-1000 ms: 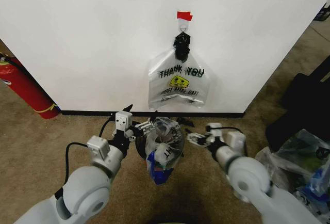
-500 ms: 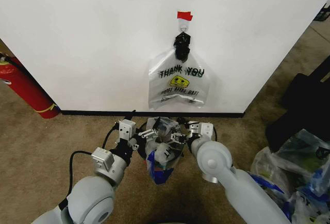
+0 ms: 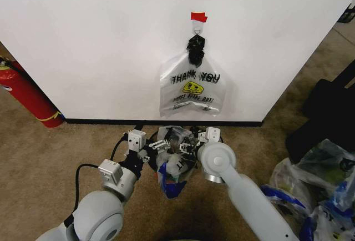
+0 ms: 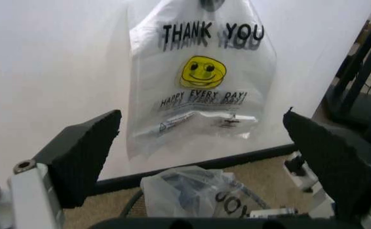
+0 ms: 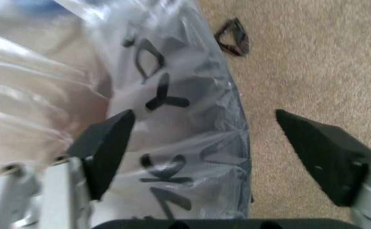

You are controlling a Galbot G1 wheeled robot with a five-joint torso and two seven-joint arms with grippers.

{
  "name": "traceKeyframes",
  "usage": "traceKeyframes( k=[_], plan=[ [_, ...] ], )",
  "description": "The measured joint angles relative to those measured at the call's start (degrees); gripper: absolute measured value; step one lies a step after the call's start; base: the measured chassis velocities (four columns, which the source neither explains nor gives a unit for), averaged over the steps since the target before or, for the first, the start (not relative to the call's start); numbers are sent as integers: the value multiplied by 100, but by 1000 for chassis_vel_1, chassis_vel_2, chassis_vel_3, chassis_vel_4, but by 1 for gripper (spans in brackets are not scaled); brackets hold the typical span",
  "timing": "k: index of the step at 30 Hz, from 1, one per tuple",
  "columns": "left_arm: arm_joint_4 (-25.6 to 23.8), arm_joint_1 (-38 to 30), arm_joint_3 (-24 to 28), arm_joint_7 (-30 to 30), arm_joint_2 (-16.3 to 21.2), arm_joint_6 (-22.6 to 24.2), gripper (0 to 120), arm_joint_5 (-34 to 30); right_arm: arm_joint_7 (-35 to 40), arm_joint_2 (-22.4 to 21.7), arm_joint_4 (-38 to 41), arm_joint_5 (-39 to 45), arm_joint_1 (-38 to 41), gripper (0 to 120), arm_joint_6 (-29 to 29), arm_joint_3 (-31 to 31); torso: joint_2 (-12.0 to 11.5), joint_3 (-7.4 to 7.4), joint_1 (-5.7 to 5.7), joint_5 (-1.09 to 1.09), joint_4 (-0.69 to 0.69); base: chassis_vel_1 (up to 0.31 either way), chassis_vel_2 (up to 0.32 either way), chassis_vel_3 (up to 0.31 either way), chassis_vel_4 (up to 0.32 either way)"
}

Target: Pick up the garbage bag from the wall and place it over the trash bin.

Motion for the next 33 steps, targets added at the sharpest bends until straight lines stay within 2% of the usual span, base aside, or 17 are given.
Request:
traceKeyframes(
  k=[1,5,7,13,16,21,24,30,33],
  plan=[
    [0,0,0,0,0,0,100,0,0,0,0,0,0,83,0,0,0,0,0,0,0,0,0,0,0],
    [17,21,5,-54,-39,-1,100,-10,-31,91,-207,4,28,63,1,-17,0,0,0,0,1,0,0,0,0],
    [13,23,5,-59,-45,-1,100,-18,-34,104,-226,-4,32,61,1,-23,0,0,0,0,1,0,0,0,0],
    [-39,32,1,-98,-48,9,100,-93,-34,184,-336,-75,74,34,7,-70,0,0,0,0,1,0,0,0,0],
    [-44,45,-4,-117,-43,14,100,-123,-34,200,-355,-88,80,27,9,-74,0,0,0,0,0,0,0,0,0],
    [-83,84,-8,-133,-37,20,100,-147,-34,270,-392,-140,84,6,14,-46,0,0,0,-1,0,0,0,0,0],
    [-92,94,-6,-135,-36,27,100,-166,-57,304,-399,-187,39,0,17,-16,0,0,0,0,0,0,0,0,0],
    [-91,128,25,-137,-31,36,100,-168,-369,390,-368,-499,-174,0,55,132,0,-1,0,0,0,0,0,0,0],
    [-117,148,45,-137,-27,75,100,-170,-796,376,-250,-916,-402,0,236,190,0,0,0,0,1,0,0,0,0]
  ],
)
